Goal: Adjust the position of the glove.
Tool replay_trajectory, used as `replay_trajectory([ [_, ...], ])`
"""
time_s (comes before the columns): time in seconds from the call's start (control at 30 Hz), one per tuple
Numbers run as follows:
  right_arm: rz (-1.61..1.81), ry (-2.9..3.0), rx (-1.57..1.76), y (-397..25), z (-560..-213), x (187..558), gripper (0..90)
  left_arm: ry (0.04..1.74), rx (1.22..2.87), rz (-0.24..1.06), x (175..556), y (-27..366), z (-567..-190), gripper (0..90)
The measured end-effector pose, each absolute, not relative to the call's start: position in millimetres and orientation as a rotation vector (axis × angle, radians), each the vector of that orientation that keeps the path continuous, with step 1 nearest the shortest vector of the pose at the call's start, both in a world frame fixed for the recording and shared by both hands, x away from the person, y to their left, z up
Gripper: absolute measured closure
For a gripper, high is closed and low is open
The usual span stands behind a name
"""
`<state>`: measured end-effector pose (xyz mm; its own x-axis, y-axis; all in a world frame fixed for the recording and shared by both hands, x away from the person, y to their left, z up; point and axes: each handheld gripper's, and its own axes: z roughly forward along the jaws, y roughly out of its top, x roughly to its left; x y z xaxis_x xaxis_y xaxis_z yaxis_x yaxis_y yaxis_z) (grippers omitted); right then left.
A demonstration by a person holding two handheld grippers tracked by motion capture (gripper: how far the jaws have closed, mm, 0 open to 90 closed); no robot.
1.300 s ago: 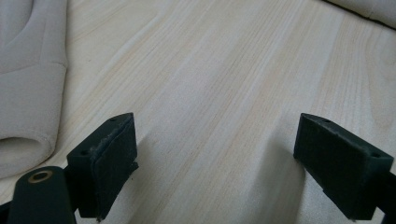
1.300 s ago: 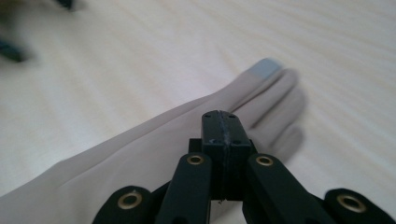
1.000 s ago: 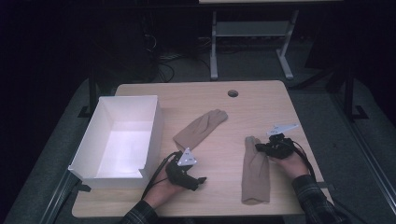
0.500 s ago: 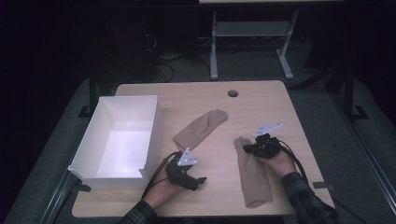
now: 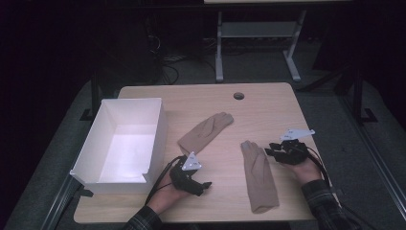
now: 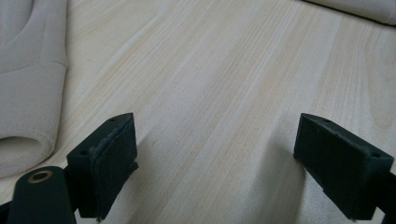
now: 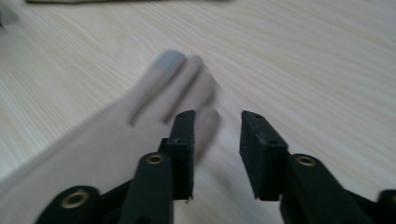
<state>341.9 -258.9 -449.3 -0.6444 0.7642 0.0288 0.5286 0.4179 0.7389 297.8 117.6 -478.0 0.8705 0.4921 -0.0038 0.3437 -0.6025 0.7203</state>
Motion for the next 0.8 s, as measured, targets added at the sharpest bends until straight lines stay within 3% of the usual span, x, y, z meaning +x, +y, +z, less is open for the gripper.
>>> replay_trajectory([
  [0.4, 1.027, 2.232, 1.301, -297.5, -468.3, 327.6, 30.3, 0.6, 2.273, 0.25, 297.9, 117.6, -478.0, 12.6],
  [0.8, 0.982, 2.223, 1.321, -298.0, -481.2, 328.6, 22.5, 0.593, 2.277, 0.256, 298.3, 117.9, -477.7, 12.6],
])
